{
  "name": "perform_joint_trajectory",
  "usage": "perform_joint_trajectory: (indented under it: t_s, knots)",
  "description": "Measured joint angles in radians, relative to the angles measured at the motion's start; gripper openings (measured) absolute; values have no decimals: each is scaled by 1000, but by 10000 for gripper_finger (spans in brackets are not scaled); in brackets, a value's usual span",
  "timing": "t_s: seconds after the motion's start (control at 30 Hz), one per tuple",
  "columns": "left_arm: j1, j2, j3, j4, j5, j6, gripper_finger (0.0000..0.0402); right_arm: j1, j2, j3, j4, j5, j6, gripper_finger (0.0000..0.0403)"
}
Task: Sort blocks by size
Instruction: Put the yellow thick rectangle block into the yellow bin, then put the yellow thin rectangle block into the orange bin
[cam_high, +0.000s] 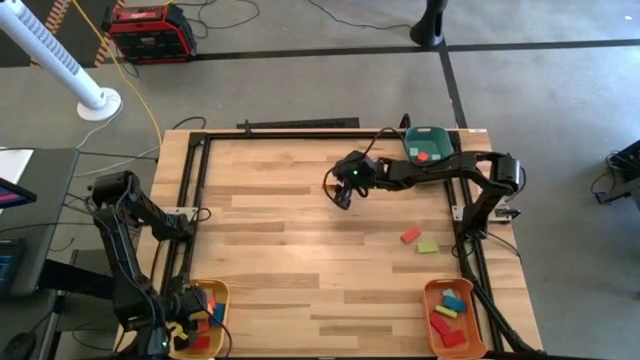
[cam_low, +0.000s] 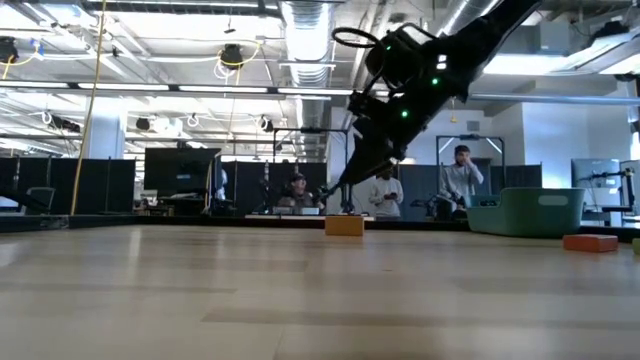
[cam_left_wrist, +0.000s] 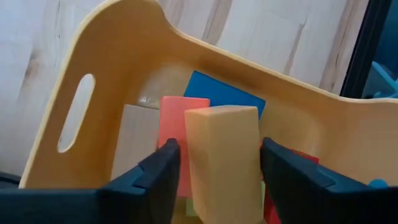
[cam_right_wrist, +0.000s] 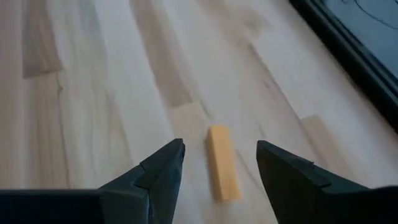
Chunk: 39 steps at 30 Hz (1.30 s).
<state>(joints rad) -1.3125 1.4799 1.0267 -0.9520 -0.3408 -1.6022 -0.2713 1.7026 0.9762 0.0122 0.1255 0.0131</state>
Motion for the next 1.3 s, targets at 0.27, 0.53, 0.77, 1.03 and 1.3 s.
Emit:
perform_joint_trajectory:
  t_s: [0.27,0.53,0.77,1.03,1.3]
  knots:
    - [0,-1,0,31,-6,-18,277,-14,97,10,14,-61,-48,234]
    - [9,-8,2,50,-49,30,285,-17,201,51,23,-79,-54,229]
    - [38,-8,3,54,-50,49,285,-14,196,48,19,-70,-45,198]
    - [38,-8,3,53,-49,130,285,3,196,48,24,-71,-13,219]
    - [38,-8,3,53,-49,196,285,3,196,47,25,-71,21,280]
